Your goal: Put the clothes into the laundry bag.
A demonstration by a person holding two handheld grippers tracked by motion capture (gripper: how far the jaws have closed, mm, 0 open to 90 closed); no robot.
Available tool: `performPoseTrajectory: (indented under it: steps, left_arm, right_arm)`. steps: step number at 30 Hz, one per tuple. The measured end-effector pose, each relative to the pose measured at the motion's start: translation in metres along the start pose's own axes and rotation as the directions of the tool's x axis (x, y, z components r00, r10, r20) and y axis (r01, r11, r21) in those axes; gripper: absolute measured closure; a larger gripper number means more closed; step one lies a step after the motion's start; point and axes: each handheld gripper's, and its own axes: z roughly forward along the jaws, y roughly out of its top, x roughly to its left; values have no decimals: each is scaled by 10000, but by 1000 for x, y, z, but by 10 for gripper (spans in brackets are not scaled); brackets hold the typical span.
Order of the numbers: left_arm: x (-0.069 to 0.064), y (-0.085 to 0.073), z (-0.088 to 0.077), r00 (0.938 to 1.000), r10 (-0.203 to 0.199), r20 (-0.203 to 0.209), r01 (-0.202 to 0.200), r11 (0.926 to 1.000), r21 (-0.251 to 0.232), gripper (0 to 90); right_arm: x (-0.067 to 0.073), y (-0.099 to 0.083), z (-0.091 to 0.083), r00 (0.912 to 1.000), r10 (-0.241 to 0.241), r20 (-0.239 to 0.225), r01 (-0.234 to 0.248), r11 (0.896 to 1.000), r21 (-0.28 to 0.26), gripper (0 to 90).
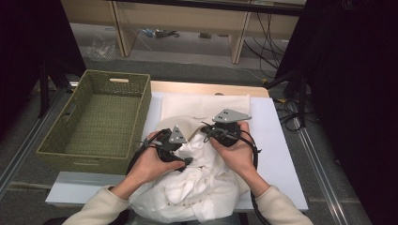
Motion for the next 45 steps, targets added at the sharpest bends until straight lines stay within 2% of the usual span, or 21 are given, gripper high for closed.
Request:
performPoseTrajectory:
  steps: [3, 6, 8, 13, 16, 18, 19, 20, 22, 24, 26, 30, 32, 34, 35, 37, 38, 39, 42, 44, 45]
  left_arm:
    - [-3, -1, 3, 9993, -243, 292, 236, 9994, 235, 513]
    - [-6, 0, 1, 9989, -324, 337, 315, 9991, 285, 673]
    - [-11, 5, -8, 9974, -602, 392, 603, 9982, -4, 734]
    - [-27, 21, -29, 9916, -851, 975, 957, 9893, -1102, 761]
    - [-34, 30, -33, 9915, -652, 1126, 828, 9837, -1597, 762]
    - [-34, 33, -27, 9935, -582, 982, 744, 9824, -1713, 762]
    - [-34, 34, -22, 9933, -670, 941, 827, 9813, -1736, 762]
    - [-31, 35, -16, 9936, -644, 923, 787, 9839, -1607, 761]
    - [-22, 35, -3, 9964, -680, 498, 745, 9869, -1429, 761]
    - [-12, 33, 12, 9941, -1067, 173, 1080, 9859, -1276, 760]
    - [-3, 30, 23, 9917, -1274, -162, 1248, 9856, -1140, 756]
    - [1, 26, 26, 9945, -1026, -195, 1002, 9899, -1000, 706]
    - [-2, 24, 20, 9979, -645, -54, 637, 9931, -988, 591]
    - [-7, 24, 10, 9995, -282, -154, 262, 9928, -1172, 466]
    - [-11, 24, 4, 9997, -100, -219, 76, 9940, -1095, 407]
    - [-16, 22, -10, 9998, 74, -181, -97, 9916, -1287, 325]
    - [-16, 22, -10, 9998, 74, -181, -97, 9916, -1287, 296]
    - [-21, 22, -24, 9999, 114, -80, -124, 9895, -1442, 285]
    - [-23, 19, -36, 9996, 290, 40, -279, 9848, -1714, 294]
    - [-19, 15, -37, 9987, 379, -339, -424, 9886, -1442, 296]
    - [-17, 11, -34, 9989, 238, -398, -283, 9929, -1156, 296]
  right_arm:
    - [0, -1, 1, 9999, 116, -99, -117, 9999, -39, 892]
    - [1, 0, 0, 9998, 131, 147, -130, 9999, -33, 892]
    - [1, 0, 0, 10000, 46, -12, -46, 10000, -8, 892]
    - [0, 0, 1, 10000, 12, -16, -12, 10000, -54, 892]
    - [2, -1, 1, 9994, 329, 49, -329, 9994, 73, 892]
    - [3, 0, 0, 9996, 284, 61, -284, 9996, 26, 892]
    - [1, 0, 1, 10000, -53, -18, 53, 9999, -117, 892]
    - [1, 1, -1, 10000, -26, 45, 27, 10000, -32, 892]
    - [2, 1, -2, 10000, -28, 37, 29, 10000, -81, 892]
    - [3, 3, -2, 9999, -90, -51, 89, 9999, -80, 893]
    - [6, 3, -2, 9999, -16, -156, 15, 10000, -61, 892]
    - [4, 1, 0, 9998, -73, -191, 74, 10000, 57, 892]
    - [2, 0, 0, 9998, 125, -176, -123, 9999, 117, 892]
    - [0, 0, -2, 9998, 174, -14, -174, 9998, 99, 892]
    - [-1, 0, -1, 9998, 156, -143, -156, 9999, 15, 892]
    - [-2, 0, -2, 9999, 160, -3, -160, 9999, -57, 892]
    - [-2, 0, -2, 9999, 140, -42, -140, 9999, -1, 892]
    - [-2, 0, -2, 9999, 156, -20, -156, 9999, 6, 892]
    - [-1, 0, -1, 9997, 228, -53, -228, 9997, 61, 892]
    - [-1, 0, 0, 10000, 79, -48, -79, 10000, 17, 892]
    - [-1, 1, 0, 10000, 78, -58, -78, 10000, 18, 892]
